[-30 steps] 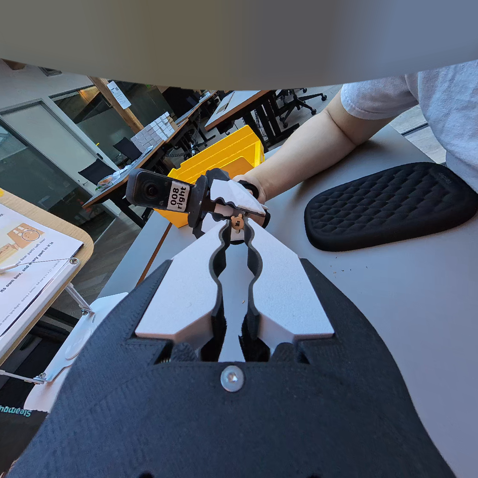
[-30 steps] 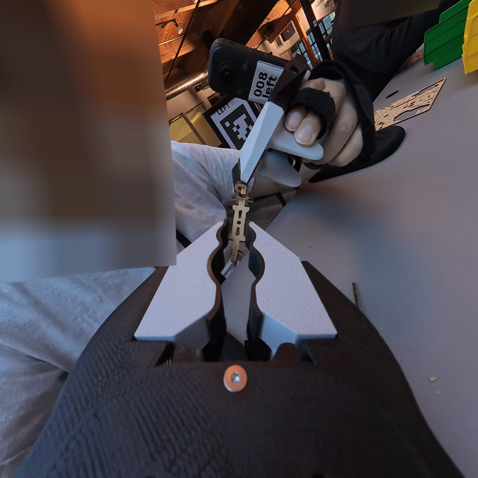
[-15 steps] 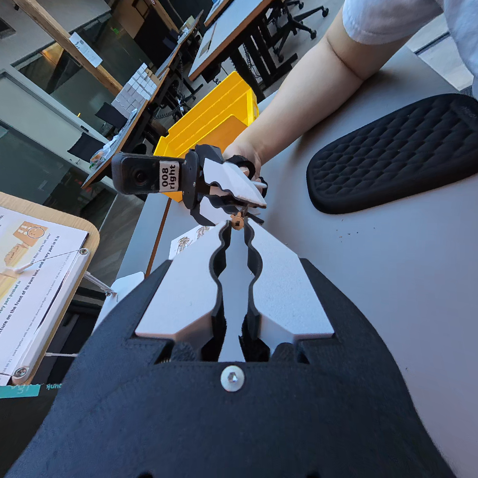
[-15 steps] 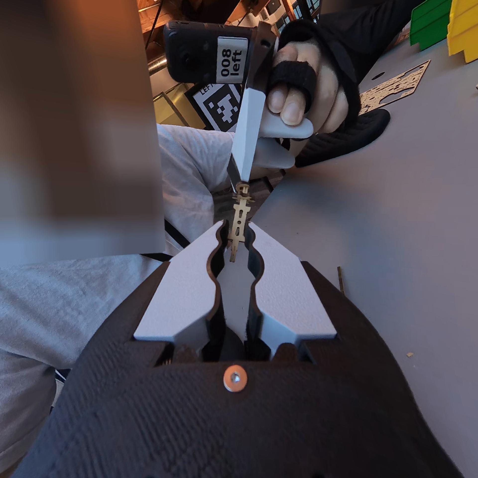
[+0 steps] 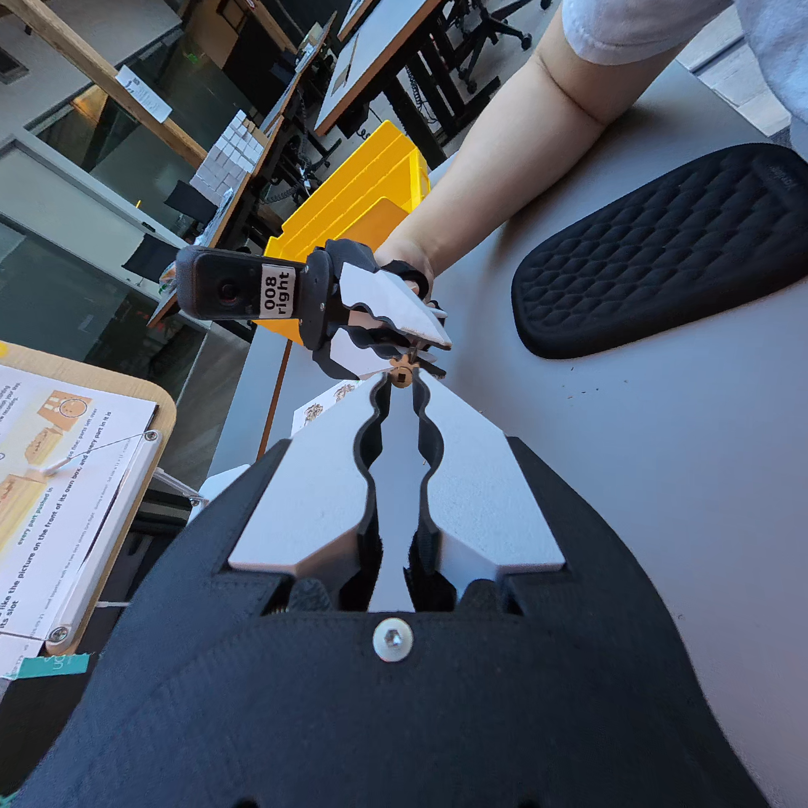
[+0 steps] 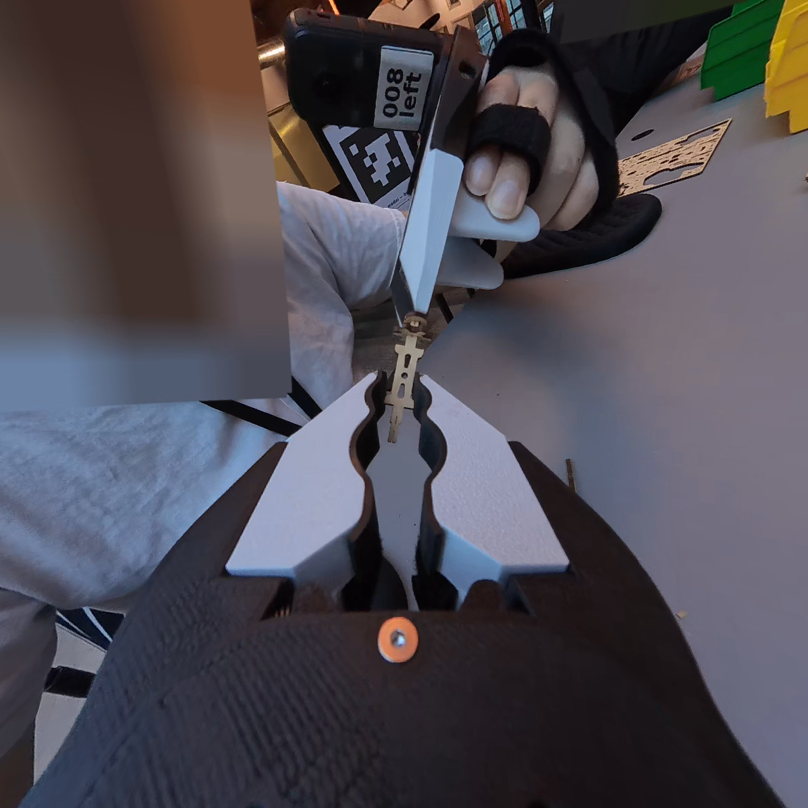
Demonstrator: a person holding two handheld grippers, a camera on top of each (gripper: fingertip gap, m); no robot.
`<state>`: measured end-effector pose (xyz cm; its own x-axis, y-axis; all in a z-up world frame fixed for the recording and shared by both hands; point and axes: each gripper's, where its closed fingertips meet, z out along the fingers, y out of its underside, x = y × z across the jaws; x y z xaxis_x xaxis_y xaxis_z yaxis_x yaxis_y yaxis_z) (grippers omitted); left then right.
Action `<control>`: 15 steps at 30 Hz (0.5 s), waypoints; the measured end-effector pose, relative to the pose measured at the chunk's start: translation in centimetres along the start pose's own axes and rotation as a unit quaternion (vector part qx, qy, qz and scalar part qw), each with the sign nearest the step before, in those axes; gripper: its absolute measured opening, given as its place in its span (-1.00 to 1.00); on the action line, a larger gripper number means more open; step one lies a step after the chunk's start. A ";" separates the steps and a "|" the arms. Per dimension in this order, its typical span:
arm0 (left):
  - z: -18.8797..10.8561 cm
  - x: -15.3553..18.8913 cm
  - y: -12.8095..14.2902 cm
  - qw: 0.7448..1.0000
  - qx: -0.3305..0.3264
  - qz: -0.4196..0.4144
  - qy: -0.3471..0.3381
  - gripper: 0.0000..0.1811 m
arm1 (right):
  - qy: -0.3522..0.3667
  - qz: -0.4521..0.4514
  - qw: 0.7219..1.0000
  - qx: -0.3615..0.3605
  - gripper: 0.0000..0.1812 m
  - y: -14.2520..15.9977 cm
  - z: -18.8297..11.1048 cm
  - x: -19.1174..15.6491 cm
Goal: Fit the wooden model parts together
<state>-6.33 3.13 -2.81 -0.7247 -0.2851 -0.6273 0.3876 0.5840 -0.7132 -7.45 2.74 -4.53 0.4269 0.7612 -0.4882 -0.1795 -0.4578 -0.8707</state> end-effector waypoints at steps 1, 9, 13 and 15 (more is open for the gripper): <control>0.1 0.1 0.0 1.000 0.001 -0.001 0.003 -0.92 | 0.000 0.004 1.000 0.000 -0.89 0.0 0.1 0.0; 0.2 0.5 0.4 1.000 0.000 -0.023 0.020 -0.92 | -0.020 0.050 0.999 0.004 -0.90 0.1 0.1 0.1; 0.1 0.0 -0.2 0.997 0.035 -0.063 0.017 -0.92 | -0.039 0.053 0.997 0.037 -0.90 -0.8 -0.1 -0.3; -0.1 -0.6 -0.3 0.994 0.056 -0.097 0.010 -0.92 | -0.041 0.062 0.996 0.058 -0.90 -1.4 -0.2 -0.2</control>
<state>-6.07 3.23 -2.19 -0.8035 -0.3679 -0.4681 0.2990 0.4305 -0.8516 -7.07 3.17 -3.22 0.3222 0.7391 -0.5915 -0.3299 -0.4980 -0.8019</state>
